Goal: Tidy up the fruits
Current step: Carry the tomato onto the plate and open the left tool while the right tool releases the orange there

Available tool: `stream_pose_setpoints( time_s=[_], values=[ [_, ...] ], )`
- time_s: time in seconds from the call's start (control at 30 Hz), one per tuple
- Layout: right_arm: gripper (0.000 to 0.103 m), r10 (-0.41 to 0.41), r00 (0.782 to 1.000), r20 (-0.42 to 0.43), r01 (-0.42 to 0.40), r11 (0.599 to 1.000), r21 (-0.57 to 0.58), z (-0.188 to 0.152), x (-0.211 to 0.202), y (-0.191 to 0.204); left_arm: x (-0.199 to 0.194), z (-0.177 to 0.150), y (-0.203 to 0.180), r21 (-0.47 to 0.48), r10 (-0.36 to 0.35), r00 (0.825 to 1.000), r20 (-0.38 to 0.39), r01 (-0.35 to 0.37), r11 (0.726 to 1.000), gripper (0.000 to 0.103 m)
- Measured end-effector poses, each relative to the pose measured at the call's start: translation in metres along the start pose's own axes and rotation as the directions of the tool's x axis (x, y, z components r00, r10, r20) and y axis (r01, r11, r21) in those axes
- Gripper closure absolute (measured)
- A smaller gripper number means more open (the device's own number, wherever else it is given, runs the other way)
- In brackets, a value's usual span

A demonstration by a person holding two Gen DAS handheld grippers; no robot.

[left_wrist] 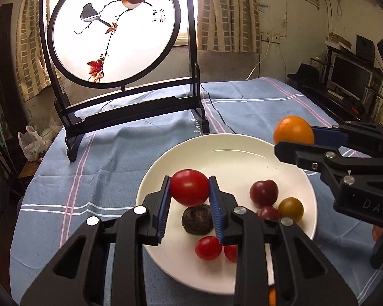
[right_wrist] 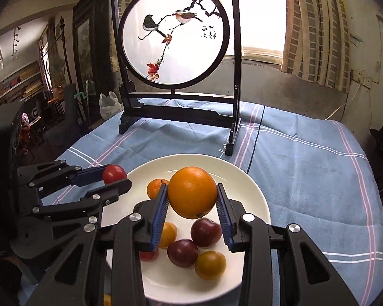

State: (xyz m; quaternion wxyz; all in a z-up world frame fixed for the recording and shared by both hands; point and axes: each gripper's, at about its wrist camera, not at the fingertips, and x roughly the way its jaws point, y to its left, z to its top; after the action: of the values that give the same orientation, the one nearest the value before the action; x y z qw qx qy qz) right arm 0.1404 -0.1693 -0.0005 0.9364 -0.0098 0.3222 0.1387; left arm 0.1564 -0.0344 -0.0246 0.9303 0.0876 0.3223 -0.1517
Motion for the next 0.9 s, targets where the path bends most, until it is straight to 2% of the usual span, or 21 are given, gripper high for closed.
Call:
stream_pose_setpoints(
  time_s=[0.23, 0.83, 0.9],
  values=[
    [0.066, 0.066, 0.998, 0.016, -0.067, 0.993, 0.094, -0.004, 0.018, -0.009, 0.014, -0.005, 0.004, 0.002, 0.010, 1.000, -0.021, -0.010, 1.000, 0.075],
    [0.065, -0.008, 0.998, -0.067, 0.012, 0.997, 0.070, -0.018, 0.056, -0.011, 0.036, -0.013, 0.003, -0.003, 0.006, 0.996, -0.084, -0.006, 1.000, 0.074],
    [0.062, -0.011, 0.998, -0.061, 0.016, 0.997, 0.071, -0.017, 0.057, -0.010, 0.039, -0.013, 0.004, -0.009, 0.004, 0.996, -0.094, -0.005, 1.000, 0.073]
  ],
)
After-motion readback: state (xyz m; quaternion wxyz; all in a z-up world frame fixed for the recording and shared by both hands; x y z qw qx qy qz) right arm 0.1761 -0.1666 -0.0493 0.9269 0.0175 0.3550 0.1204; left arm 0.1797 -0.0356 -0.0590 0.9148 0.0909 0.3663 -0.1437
